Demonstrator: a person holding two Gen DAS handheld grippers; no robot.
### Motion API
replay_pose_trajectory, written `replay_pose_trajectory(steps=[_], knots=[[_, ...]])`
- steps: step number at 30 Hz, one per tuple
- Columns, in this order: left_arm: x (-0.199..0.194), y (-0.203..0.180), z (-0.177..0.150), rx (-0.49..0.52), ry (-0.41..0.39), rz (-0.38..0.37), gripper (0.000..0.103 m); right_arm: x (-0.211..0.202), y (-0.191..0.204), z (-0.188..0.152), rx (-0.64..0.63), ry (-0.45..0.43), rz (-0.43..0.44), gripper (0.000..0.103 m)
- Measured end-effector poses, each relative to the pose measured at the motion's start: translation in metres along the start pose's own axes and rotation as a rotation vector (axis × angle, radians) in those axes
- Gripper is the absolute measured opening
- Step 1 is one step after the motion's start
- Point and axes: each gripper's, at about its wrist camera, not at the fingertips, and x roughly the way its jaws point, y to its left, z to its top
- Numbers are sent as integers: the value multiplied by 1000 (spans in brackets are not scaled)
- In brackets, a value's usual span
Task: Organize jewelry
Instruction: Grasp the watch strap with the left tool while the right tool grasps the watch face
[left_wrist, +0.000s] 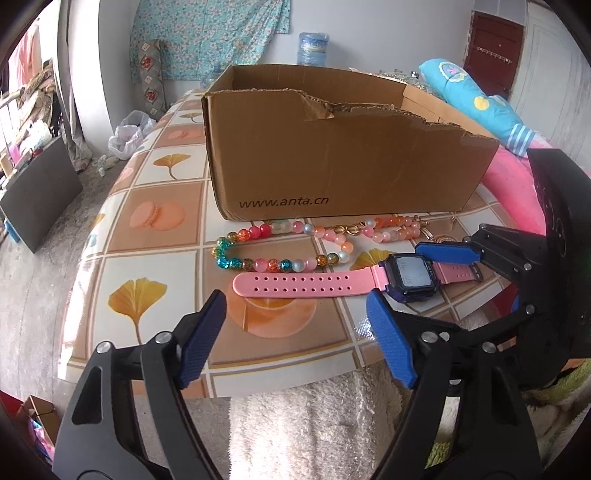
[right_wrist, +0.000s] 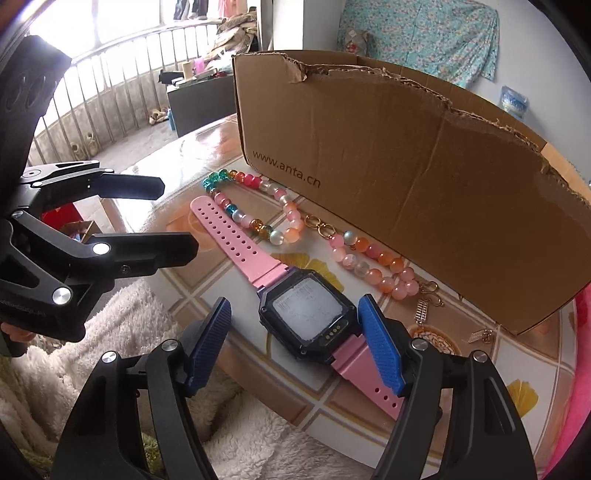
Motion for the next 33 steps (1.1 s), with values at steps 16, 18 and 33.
replay_pose_trajectory(steps=[16,18,33], knots=[[8,-59,-20,360,38,98,66,-7,-53,4,65,104,309,51],[12,-65,-23,397,43,112,64,-5,-60,5,74,124,357,51],[30,-74,-2,422,74,30,29,13,-85,13,142,186,557,51]])
